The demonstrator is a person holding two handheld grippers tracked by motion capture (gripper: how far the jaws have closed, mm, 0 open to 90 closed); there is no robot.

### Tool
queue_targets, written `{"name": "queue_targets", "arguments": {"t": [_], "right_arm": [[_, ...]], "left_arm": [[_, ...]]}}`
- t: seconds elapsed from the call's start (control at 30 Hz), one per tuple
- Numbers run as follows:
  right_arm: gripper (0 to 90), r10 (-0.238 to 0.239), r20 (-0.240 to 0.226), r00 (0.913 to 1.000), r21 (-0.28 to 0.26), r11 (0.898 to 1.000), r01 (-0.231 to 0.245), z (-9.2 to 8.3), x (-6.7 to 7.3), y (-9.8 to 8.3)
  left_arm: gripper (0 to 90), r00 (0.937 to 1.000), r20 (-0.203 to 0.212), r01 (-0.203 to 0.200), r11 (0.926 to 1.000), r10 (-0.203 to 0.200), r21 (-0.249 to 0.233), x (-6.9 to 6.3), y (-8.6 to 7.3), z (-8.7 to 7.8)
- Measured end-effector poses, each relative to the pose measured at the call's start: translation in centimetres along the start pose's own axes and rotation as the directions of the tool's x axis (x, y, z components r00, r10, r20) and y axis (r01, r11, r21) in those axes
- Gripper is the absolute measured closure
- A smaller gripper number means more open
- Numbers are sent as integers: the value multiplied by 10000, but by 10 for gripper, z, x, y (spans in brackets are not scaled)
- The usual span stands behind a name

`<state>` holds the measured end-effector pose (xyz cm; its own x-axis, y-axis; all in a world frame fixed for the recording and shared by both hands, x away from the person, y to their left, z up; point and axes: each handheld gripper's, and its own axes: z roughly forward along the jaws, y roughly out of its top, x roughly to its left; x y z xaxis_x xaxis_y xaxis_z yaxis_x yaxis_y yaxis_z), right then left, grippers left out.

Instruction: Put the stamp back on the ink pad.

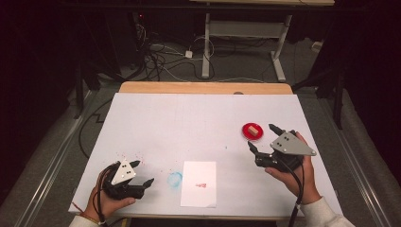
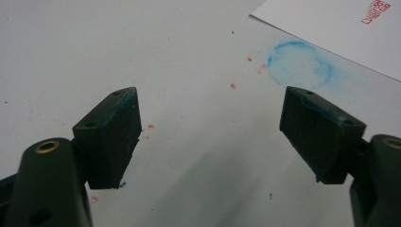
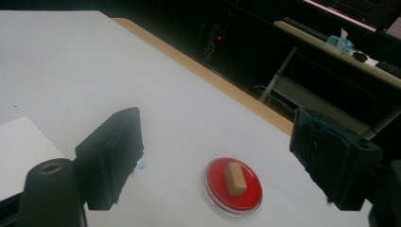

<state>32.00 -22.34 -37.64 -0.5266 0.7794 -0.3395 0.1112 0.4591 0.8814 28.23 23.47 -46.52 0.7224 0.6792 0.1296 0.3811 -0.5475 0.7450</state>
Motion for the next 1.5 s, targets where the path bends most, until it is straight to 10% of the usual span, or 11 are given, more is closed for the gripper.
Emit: {"name": "queue_targets", "arguments": {"t": [0.63,1.5], "right_arm": [[186,34,-142,9999,-284,9996,-38,-25,2,-30],[176,27,-326,9995,783,9969,-2,-32,9,-88]], "left_arm": [[210,10000,-13,-79,10000,79,20,-1,1,2],[209,9993,-129,-360,9993,359,-78,-1,3,2]]}}
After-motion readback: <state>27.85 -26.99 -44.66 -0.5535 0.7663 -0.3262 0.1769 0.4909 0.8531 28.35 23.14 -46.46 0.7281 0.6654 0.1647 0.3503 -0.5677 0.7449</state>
